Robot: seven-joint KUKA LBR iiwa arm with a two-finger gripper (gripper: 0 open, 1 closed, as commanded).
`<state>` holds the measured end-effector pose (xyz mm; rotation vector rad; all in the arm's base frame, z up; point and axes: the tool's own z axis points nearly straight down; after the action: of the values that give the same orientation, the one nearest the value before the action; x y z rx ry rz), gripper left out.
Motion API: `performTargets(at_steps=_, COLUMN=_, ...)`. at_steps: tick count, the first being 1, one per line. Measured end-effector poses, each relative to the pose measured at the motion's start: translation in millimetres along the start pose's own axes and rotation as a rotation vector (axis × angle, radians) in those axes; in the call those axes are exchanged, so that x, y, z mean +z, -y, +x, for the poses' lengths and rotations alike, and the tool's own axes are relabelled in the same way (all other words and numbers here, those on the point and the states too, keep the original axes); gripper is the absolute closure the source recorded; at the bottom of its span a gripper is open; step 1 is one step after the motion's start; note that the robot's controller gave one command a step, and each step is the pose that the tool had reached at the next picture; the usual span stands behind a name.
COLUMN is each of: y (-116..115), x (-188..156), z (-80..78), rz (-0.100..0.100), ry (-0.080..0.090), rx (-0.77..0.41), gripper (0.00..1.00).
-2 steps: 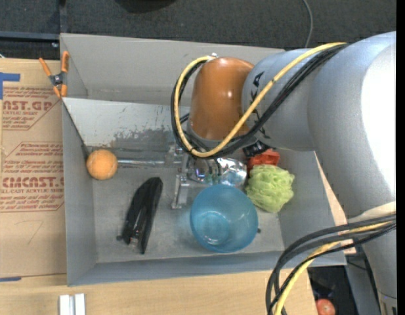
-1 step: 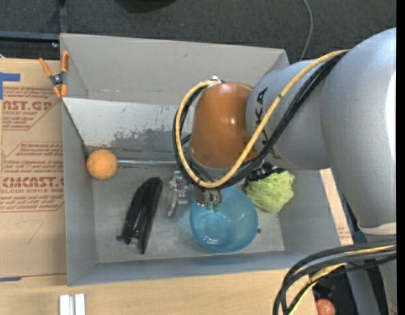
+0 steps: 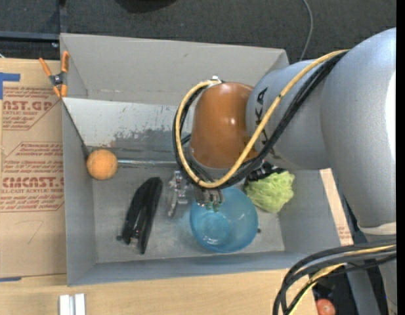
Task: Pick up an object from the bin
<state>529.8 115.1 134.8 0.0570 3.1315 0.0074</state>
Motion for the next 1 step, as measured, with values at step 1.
performTargets(at_steps=1, y=-78.1, x=40.4, z=-0.3, rz=0.0, ry=0.003, rx=-0.278, gripper=1.0)
